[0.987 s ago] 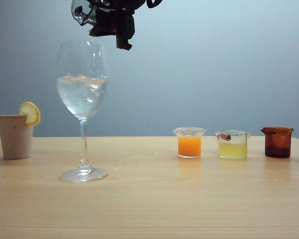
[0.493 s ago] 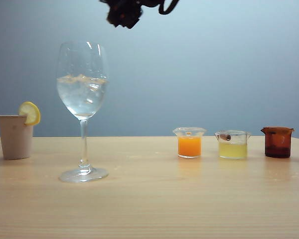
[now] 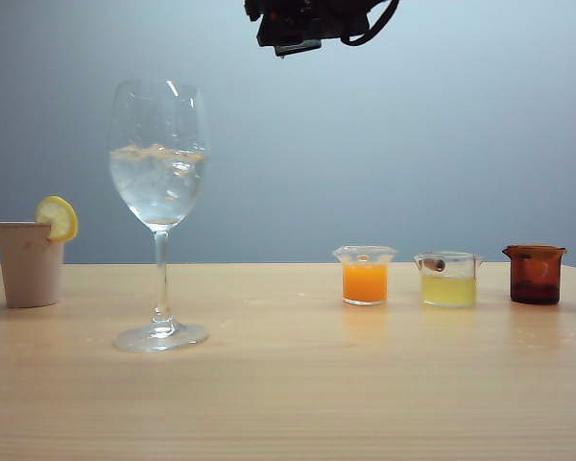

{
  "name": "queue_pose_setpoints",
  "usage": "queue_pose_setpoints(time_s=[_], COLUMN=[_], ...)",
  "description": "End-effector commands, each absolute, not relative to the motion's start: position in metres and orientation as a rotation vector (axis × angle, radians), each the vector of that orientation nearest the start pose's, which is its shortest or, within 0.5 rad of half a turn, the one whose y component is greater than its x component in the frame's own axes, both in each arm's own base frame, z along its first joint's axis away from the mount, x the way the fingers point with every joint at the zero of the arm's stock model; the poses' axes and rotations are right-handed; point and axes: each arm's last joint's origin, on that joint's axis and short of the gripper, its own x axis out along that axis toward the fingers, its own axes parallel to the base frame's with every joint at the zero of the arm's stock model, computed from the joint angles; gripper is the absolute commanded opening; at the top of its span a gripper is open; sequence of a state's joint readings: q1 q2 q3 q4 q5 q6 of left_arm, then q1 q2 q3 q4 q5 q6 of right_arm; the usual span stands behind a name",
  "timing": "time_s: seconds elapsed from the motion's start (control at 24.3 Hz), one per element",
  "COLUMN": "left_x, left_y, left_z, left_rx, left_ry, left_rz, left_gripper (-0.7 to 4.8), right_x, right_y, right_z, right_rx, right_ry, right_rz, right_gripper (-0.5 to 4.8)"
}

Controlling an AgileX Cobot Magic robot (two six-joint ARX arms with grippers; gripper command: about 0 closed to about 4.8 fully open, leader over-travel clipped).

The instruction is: Pick up the first measuring cup from the left, pour the coconut rum inside into the goblet, and finally put the measuring cup back in its original place.

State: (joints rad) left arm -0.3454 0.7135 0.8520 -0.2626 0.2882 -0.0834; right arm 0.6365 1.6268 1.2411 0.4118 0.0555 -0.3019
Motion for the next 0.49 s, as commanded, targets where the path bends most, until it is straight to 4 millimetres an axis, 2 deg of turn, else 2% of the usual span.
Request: queue_pose_setpoints(time_s=[0.04,0.29,0.49], left_x=[0.137,0.137,0.137], left_y=[-0.058,-0.058,-0.058], left_z=[0.361,0.361,0.361], left_rx=[-0.078,-0.077,-0.077], left_ry=[0.13,0.131,0.135], left_rz=[-0.635,-0.635,-0.635], left_gripper=[-0.06,-0.06,-0.05], right_x=[0.31,0.328,0.337], right_y=[0.225,0.236,0.239], right_z=[0.334,0.299,0.285], right_rx=[-0.236,-0.221,-0.21], right_ry=[-0.124,-0.037,-0.04], right_rz=[0.59,0.621,0.62], right_gripper=[1.16,1.16,1.16])
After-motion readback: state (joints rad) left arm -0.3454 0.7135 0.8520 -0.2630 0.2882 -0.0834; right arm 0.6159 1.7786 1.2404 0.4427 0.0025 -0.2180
